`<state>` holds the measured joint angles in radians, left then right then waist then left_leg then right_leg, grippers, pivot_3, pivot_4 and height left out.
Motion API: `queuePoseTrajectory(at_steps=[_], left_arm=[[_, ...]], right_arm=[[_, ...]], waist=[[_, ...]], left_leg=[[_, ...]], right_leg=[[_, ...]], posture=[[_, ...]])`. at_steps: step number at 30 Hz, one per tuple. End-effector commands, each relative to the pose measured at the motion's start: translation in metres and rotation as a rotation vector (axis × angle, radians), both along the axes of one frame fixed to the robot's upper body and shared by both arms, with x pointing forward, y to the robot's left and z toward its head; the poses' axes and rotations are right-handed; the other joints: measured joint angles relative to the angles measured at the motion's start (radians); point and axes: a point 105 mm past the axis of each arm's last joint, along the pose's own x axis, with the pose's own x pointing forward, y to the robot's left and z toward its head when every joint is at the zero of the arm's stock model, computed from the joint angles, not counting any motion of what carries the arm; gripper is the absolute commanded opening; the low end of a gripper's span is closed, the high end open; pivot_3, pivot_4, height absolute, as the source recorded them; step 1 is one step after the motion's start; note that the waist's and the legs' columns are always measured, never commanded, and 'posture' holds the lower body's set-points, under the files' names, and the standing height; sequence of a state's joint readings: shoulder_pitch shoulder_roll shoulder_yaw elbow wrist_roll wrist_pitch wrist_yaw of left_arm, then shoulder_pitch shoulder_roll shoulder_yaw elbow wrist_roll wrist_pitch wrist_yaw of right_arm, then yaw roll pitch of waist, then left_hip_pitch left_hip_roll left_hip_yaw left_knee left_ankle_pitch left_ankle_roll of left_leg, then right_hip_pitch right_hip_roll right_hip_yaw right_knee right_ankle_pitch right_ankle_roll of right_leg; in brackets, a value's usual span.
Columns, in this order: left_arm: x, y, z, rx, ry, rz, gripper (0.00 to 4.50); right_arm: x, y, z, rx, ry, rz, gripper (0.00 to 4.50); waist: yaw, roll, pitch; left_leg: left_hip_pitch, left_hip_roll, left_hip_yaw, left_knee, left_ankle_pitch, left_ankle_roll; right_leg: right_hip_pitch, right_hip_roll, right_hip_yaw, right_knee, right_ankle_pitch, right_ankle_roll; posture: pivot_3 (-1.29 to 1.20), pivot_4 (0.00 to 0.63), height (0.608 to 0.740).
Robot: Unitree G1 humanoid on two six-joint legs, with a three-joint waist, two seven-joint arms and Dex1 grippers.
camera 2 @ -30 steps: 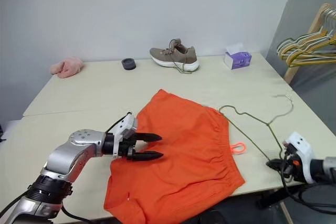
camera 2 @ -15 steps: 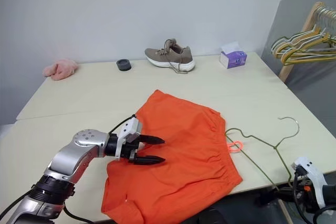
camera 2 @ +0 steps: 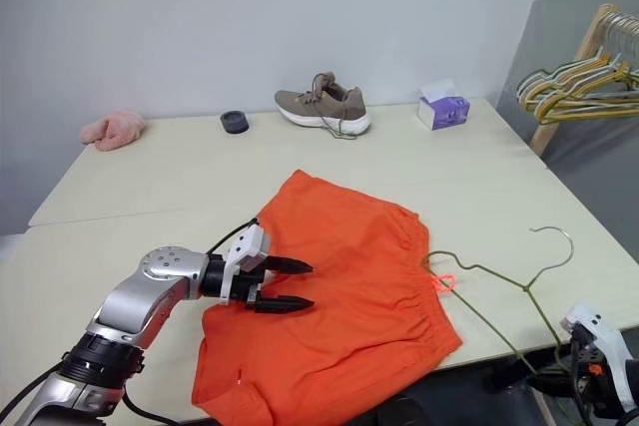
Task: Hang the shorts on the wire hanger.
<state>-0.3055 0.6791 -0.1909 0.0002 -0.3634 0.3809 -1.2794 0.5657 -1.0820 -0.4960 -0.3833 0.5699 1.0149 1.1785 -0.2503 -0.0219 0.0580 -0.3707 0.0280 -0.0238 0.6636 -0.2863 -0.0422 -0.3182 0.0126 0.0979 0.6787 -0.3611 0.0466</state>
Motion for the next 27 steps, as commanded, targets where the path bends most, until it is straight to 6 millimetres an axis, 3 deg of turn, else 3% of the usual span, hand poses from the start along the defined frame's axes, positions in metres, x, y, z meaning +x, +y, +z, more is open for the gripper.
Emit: queuePoseTrajectory(at_steps=[1,16,27], left_arm=[[-0.001,-0.003,0.003,-0.005,-0.025,-0.026,3.66],[-0.001,-0.004,0.000,0.000,-0.030,-0.031,3.66],[0.001,-0.003,0.000,0.000,-0.039,-0.012,3.66]], right_arm=[[0.002,-0.004,0.008,0.001,-0.032,-0.019,0.00],[-0.009,0.008,0.000,0.019,0.040,0.039,0.00],[0.016,0.037,0.019,0.086,-0.074,0.135,0.00]], waist=[[-0.001,-0.001,0.000],[-0.001,-0.001,0.002],[0.000,-0.005,0.005]], left_leg=[[0.000,0.000,0.000,0.000,0.000,0.000],[0.000,0.000,0.000,0.000,0.000,0.000],[0.000,0.000,0.000,0.000,0.000,0.000]], right_leg=[[0.000,0.000,0.000,0.000,0.000,0.000],[0.000,0.000,0.000,0.000,0.000,0.000],[0.000,0.000,0.000,0.000,0.000,0.000]], posture=[[-0.33,0.032,0.740],[-0.32,0.037,0.740],[-0.32,0.037,0.740]])
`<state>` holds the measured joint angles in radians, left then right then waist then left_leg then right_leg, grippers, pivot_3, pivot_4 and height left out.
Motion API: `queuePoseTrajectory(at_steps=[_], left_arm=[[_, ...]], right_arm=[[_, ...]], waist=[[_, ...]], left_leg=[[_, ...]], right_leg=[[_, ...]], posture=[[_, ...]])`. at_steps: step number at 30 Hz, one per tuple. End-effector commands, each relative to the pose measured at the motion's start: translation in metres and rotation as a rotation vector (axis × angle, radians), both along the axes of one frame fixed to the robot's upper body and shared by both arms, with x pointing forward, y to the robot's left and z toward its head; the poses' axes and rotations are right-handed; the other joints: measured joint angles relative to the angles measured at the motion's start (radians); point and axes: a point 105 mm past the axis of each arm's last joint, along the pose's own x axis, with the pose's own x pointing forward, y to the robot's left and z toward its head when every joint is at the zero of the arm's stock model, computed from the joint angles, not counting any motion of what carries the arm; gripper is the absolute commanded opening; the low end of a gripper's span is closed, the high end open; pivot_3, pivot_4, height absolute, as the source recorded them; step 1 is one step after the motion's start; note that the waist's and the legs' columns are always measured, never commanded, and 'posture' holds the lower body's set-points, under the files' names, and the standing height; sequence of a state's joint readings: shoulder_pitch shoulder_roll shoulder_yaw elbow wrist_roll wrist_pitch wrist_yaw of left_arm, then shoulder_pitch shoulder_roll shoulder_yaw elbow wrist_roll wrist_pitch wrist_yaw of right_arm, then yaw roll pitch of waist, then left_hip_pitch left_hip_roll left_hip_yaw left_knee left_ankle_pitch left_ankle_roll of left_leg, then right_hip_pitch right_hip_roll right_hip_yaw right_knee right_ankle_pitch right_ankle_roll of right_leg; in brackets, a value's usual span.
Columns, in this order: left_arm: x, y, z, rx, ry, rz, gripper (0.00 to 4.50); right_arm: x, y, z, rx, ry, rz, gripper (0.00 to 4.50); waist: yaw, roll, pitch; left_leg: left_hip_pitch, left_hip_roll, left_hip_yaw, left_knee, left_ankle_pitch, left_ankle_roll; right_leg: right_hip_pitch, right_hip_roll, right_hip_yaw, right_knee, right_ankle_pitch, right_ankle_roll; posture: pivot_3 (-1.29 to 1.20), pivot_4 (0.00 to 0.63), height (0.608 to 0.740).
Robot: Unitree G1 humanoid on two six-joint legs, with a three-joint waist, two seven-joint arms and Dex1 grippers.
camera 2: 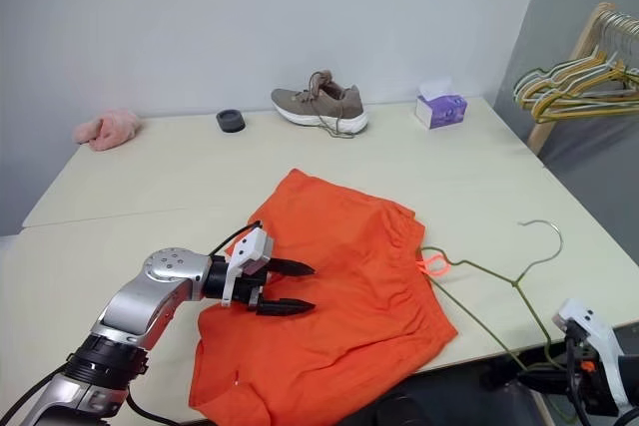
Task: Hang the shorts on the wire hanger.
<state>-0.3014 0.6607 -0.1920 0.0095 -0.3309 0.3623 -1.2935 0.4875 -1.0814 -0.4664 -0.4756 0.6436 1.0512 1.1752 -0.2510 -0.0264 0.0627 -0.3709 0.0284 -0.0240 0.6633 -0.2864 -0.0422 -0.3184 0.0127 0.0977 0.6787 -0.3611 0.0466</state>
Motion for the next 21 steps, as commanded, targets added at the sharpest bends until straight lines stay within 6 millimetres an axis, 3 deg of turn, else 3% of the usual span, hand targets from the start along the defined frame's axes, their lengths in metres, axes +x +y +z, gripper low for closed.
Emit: queuePoseTrajectory(at_steps=[1,7,12,18,21], left_arm=[[0.002,-0.002,0.005,-0.010,-0.034,0.002,3.66],[0.003,-0.003,0.005,-0.012,-0.040,0.006,3.66],[0.002,-0.002,0.006,-0.009,-0.047,0.016,3.66],[-0.001,-0.002,0.006,-0.011,-0.050,0.019,3.66],[-0.002,-0.003,0.006,-0.013,-0.050,0.020,3.66]], right_arm=[[0.008,0.009,0.006,0.011,-0.022,0.030,0.00],[0.019,0.008,-0.008,-0.008,0.014,-0.009,0.00],[0.017,0.006,-0.018,0.009,0.127,-0.057,0.00],[0.035,0.007,-0.018,0.059,0.164,-0.143,0.00],[0.054,0.013,-0.014,0.111,0.155,-0.192,0.00]], waist=[[0.001,0.000,0.000],[0.001,0.000,0.001],[0.003,0.001,0.001],[0.004,0.001,0.002],[0.003,0.002,0.002]], left_leg=[[0.000,0.000,0.000,0.000,0.000,0.000],[-0.001,0.000,0.000,0.000,0.000,0.000],[-0.002,0.000,-0.001,0.000,0.000,0.000],[-0.002,0.000,0.000,0.000,0.000,0.000],[-0.002,0.000,-0.001,0.000,0.000,0.000]], right_leg=[[0.000,0.000,0.000,0.000,0.000,0.000],[-0.001,0.000,0.000,0.000,0.000,0.000],[-0.001,0.000,0.000,0.000,0.000,0.000],[-0.001,0.000,0.000,0.000,0.000,0.000],[-0.001,0.000,-0.001,0.000,0.000,0.000]], posture=[[-0.32,0.037,0.740],[-0.30,0.036,0.740],[-0.29,0.036,0.740],[-0.28,0.036,0.740],[-0.27,0.033,0.740]])
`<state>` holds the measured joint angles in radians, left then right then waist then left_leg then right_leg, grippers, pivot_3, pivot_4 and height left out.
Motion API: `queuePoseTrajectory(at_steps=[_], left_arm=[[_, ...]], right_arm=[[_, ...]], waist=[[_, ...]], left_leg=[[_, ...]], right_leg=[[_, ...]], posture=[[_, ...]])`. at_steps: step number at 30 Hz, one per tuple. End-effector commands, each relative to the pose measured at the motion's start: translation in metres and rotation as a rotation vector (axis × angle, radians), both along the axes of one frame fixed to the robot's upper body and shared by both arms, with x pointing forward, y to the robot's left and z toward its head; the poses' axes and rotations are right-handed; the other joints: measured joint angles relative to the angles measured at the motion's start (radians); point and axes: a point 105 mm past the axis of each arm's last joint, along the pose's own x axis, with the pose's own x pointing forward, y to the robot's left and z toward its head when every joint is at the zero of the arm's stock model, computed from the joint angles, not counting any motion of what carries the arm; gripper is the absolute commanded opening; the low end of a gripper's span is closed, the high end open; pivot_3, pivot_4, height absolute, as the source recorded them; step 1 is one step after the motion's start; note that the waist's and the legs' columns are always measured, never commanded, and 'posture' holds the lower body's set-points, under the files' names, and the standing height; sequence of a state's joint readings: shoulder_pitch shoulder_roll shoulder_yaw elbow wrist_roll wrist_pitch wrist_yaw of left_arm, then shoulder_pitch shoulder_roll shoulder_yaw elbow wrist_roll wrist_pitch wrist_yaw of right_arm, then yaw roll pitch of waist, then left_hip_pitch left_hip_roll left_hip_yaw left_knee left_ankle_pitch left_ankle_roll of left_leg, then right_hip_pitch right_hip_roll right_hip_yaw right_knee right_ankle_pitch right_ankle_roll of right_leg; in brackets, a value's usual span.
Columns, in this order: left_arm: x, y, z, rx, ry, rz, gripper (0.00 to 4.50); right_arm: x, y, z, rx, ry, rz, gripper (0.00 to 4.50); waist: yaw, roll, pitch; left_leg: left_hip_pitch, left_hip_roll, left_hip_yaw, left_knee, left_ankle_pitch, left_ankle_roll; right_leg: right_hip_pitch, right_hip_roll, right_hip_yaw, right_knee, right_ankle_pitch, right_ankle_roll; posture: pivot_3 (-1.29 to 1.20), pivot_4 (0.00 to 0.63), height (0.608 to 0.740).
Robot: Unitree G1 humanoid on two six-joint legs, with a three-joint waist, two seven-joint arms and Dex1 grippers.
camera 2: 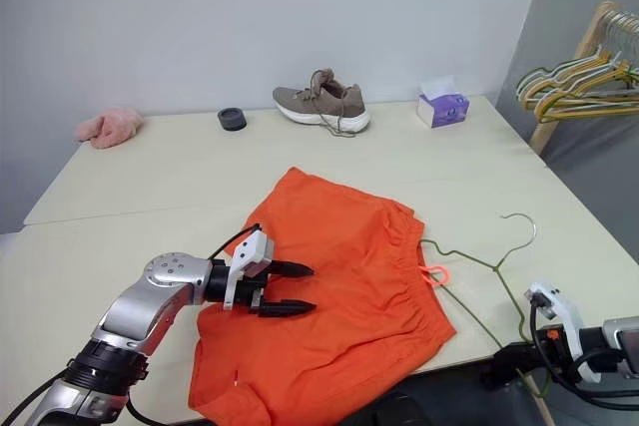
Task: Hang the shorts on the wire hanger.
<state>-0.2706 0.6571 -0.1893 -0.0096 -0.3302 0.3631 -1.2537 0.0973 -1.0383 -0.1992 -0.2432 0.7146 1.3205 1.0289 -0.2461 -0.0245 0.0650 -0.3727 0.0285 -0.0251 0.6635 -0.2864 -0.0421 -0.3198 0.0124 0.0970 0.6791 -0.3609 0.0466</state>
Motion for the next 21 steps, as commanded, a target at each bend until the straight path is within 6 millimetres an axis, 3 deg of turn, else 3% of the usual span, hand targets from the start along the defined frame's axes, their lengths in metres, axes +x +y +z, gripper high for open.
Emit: queuePoseTrajectory(at_steps=[1,10,17,21], left_arm=[[0.000,-0.003,0.011,-0.014,-0.049,-0.015,3.66],[0.000,-0.005,0.012,-0.021,-0.050,-0.013,3.66],[0.001,-0.006,0.013,-0.030,-0.053,0.002,3.66],[0.008,-0.007,0.016,-0.042,-0.062,0.021,3.66]], right_arm=[[0.018,0.008,0.007,0.048,-0.015,-0.039,0.00],[0.043,0.022,0.006,0.048,-0.046,-0.065,0.00],[0.064,0.031,0.019,0.042,-0.182,-0.052,0.00],[0.055,0.048,0.028,0.064,-0.182,0.054,0.00]], waist=[[-0.002,0.001,0.000],[0.003,0.004,0.002],[0.003,0.004,0.002],[0.003,0.005,0.001]], left_leg=[[0.000,0.000,0.000,0.000,0.000,0.000],[-0.004,0.000,-0.001,0.000,0.000,0.000],[-0.009,0.000,0.000,0.001,0.000,0.000],[-0.009,0.000,0.000,0.001,0.000,0.000]], right_leg=[[0.000,0.000,0.000,0.000,0.000,0.000],[-0.005,0.000,0.000,0.000,0.002,-0.004],[-0.009,0.000,0.000,0.002,0.003,-0.004],[-0.010,0.000,0.000,0.002,0.003,-0.004]], posture=[[-0.27,0.033,0.740],[-0.26,0.031,0.740],[-0.26,0.030,0.740],[-0.27,0.030,0.740]])
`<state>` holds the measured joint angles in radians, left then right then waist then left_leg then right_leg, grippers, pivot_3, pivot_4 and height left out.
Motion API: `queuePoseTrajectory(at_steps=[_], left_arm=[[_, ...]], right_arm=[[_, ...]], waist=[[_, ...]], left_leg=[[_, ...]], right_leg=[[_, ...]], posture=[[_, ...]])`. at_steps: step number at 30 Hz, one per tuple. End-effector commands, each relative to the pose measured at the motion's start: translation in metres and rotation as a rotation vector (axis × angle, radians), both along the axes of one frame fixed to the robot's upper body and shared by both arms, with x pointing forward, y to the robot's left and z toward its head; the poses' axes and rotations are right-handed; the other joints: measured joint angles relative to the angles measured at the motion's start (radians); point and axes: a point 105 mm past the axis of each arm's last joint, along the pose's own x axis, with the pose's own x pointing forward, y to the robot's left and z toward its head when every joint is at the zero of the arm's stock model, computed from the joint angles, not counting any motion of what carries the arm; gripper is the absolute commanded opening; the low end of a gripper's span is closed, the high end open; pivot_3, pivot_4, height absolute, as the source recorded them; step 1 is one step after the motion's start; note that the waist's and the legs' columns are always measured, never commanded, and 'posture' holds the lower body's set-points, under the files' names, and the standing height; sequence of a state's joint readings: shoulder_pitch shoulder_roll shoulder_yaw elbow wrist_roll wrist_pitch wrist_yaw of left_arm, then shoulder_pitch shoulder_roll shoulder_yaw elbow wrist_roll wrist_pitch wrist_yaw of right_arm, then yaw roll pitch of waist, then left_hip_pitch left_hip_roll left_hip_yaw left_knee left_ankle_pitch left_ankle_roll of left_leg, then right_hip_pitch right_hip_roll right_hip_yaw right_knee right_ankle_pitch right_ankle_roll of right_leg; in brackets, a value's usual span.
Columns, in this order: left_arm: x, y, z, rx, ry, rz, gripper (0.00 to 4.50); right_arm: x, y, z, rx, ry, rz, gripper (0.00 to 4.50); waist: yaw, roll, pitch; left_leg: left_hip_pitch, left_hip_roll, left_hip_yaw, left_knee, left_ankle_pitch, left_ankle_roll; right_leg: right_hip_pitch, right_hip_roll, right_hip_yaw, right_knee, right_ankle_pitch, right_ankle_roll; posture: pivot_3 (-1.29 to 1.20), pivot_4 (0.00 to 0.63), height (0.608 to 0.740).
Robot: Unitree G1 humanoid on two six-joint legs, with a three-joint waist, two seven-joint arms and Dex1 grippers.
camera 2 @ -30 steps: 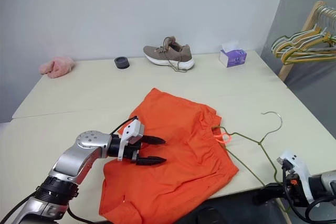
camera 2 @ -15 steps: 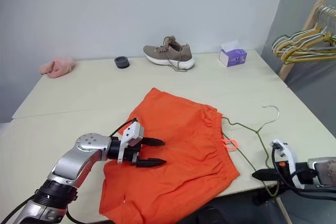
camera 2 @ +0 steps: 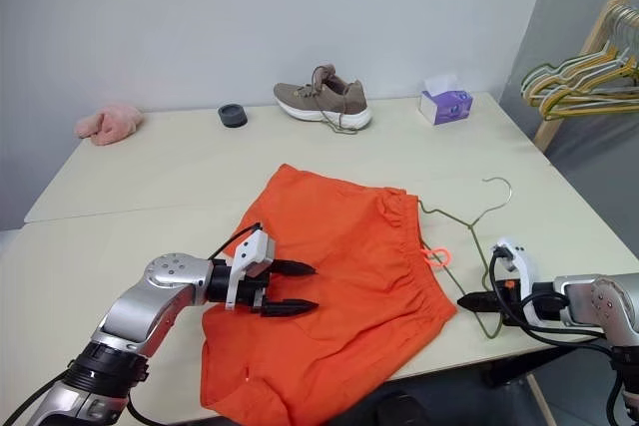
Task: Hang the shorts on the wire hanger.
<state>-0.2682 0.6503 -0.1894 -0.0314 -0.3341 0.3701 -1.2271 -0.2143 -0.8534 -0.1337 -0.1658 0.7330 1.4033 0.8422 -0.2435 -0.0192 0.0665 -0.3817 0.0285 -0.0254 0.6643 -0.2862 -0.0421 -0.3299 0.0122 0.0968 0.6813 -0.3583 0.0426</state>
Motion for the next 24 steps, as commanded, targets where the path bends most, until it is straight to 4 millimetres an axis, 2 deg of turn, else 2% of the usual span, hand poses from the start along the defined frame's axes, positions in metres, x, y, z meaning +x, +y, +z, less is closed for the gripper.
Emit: queuePoseTrajectory(at_steps=[1,4,8,19,24], left_arm=[[0.009,-0.004,0.014,-0.036,-0.049,0.011,3.66],[0.012,-0.005,0.015,-0.043,-0.059,0.020,3.66],[0.011,-0.004,0.014,-0.042,-0.057,0.020,3.66],[0.012,-0.005,0.014,-0.054,-0.061,0.030,3.66],[0.013,-0.002,0.013,-0.056,-0.068,0.048,3.66]], right_arm=[[-0.007,0.012,0.011,-0.009,-0.027,0.102,0.00],[-0.019,0.004,-0.003,-0.057,0.042,0.117,0.00],[-0.023,0.000,-0.007,-0.075,0.063,0.140,0.00],[0.014,0.008,-0.003,-0.040,0.021,0.072,0.00],[0.030,0.011,0.012,-0.041,-0.066,0.075,0.00]], waist=[[0.000,0.000,0.000],[0.008,0.000,0.000],[0.011,0.000,0.000],[-0.001,0.001,0.000],[-0.001,0.002,-0.001]], left_leg=[[0.000,0.000,0.000,0.000,0.000,0.000],[0.000,0.000,-0.001,0.000,0.000,0.000],[-0.002,0.000,0.000,0.000,0.000,0.000],[-0.002,0.000,0.000,0.001,0.000,0.000],[-0.002,0.000,0.000,0.001,0.000,0.000]], right_leg=[[0.000,0.000,0.000,0.000,0.000,0.000],[0.000,0.000,-0.001,0.000,0.000,0.000],[-0.002,0.000,0.000,0.000,0.000,0.000],[-0.002,0.000,0.000,0.002,0.000,0.000],[-0.003,-0.001,0.000,0.002,0.000,0.000]], posture=[[-0.27,0.030,0.740],[-0.27,0.028,0.740],[-0.27,0.028,0.740],[-0.25,0.024,0.740],[-0.25,0.021,0.740]])
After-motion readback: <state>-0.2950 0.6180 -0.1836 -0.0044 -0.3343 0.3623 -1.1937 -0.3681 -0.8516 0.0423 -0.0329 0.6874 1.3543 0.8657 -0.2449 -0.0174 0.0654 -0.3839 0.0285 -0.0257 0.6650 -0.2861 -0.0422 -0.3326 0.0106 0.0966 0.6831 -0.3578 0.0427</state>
